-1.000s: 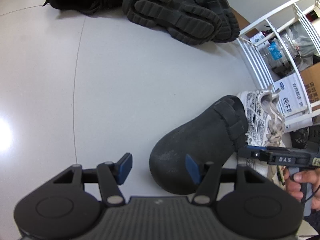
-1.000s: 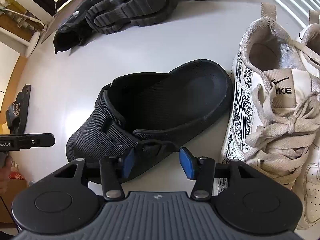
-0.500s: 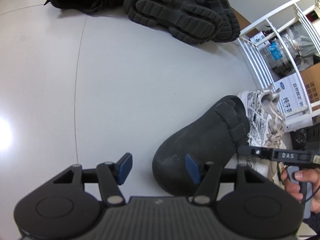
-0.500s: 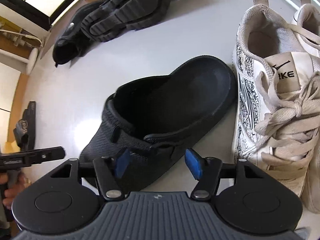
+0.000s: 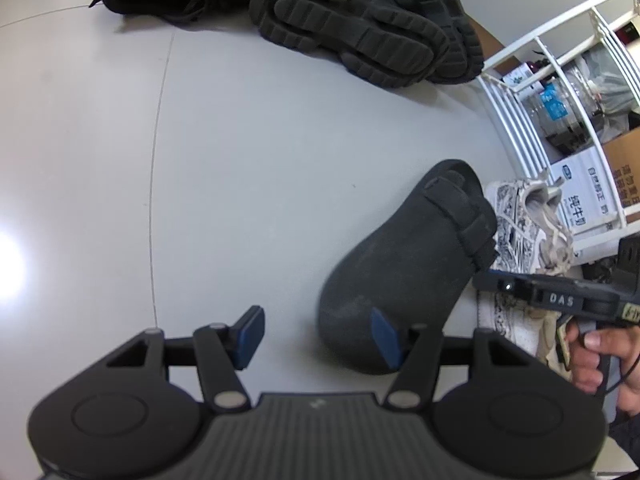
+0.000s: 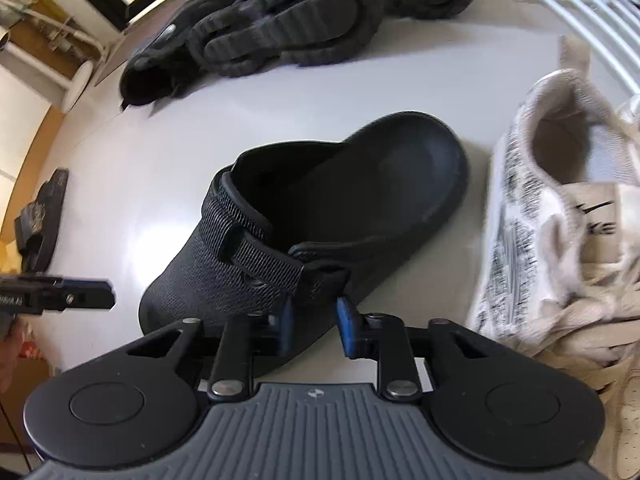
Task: Organize scattered shoes
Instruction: 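Close the right gripper on the black clog's strap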
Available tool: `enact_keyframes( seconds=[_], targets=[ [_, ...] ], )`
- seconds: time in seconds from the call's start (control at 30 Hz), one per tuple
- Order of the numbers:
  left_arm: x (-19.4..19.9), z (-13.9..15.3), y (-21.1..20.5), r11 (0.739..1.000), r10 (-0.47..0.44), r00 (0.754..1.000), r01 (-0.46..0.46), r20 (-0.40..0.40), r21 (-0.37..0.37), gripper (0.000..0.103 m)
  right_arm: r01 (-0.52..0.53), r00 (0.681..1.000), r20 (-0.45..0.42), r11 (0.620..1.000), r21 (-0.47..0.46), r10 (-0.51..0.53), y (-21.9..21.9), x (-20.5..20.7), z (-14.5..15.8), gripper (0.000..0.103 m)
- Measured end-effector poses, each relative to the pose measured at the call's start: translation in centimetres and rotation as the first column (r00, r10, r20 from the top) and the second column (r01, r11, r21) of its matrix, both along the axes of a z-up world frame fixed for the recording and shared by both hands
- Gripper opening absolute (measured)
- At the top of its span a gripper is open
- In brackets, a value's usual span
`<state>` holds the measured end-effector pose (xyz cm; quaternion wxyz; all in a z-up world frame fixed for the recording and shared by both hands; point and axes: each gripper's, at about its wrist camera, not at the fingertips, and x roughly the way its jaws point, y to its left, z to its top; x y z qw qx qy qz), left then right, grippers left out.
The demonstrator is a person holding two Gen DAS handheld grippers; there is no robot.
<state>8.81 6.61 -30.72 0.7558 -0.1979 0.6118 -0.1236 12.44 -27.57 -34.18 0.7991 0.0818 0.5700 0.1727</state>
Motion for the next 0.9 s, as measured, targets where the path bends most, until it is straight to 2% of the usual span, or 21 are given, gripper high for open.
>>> enact_keyframes(
  seconds=[0.1,0.17,0.23,0.3,0.43,0.6,0.73,0.77,0.83,0.9],
  targets=[
    [-0.1,0.0,0.0,1.000,0.000,1.000,0.000,-0.001,0.000,0.062,0.026,1.000,-0.010,1.000,-0.004,-0.026,-0.5,0.0,0.2,0.027],
    [-0.1,0.0,0.1,1.000,0.000,1.000,0.000,-0.001,0.000,0.062,0.069,0.998,-0.016,0.997,0.027,-0.068,-1.0,-0.1,0.5,0.030],
    [-0.1,0.0,0.2,1.000,0.001,1.000,-0.001,0.000,0.000,0.062,0.115,0.993,-0.017,0.990,0.078,-0.114,-1.7,-0.3,0.9,0.061],
    [-0.1,0.0,0.2,1.000,0.003,1.000,-0.003,0.000,0.000,0.062,0.164,0.986,0.004,0.979,0.123,-0.165,-2.3,-0.2,1.2,0.070],
    [0.0,0.0,0.1,1.000,0.005,1.000,-0.005,0.001,0.000,0.062,0.250,0.968,-0.009,0.957,0.147,-0.251,-3.1,0.6,1.1,0.070],
    [0.1,0.1,0.0,1.000,0.005,1.000,-0.005,0.004,-0.001,0.062,0.316,0.949,-0.065,0.937,0.148,-0.310,-3.1,1.2,-0.1,0.070],
    [0.1,0.0,-0.1,1.000,0.005,1.000,-0.005,0.001,-0.002,0.062,0.342,0.940,-0.071,0.926,0.161,-0.334,-3.0,1.7,-0.6,0.069],
    [0.0,0.0,-0.1,1.000,0.005,1.000,-0.005,0.001,-0.002,0.062,0.357,0.934,-0.073,0.920,0.160,-0.350,-3.0,1.8,-0.7,0.068],
    [-0.1,0.1,0.0,1.000,0.006,1.000,-0.006,0.000,-0.001,0.062,0.386,0.922,-0.079,0.910,0.153,-0.378,-3.1,2.0,-0.9,0.059],
    [-0.1,0.1,0.0,1.000,0.006,1.000,-0.006,-0.001,0.000,0.062,0.410,0.912,-0.092,0.897,0.165,-0.400,-3.4,2.0,-1.1,0.058]
  ],
)
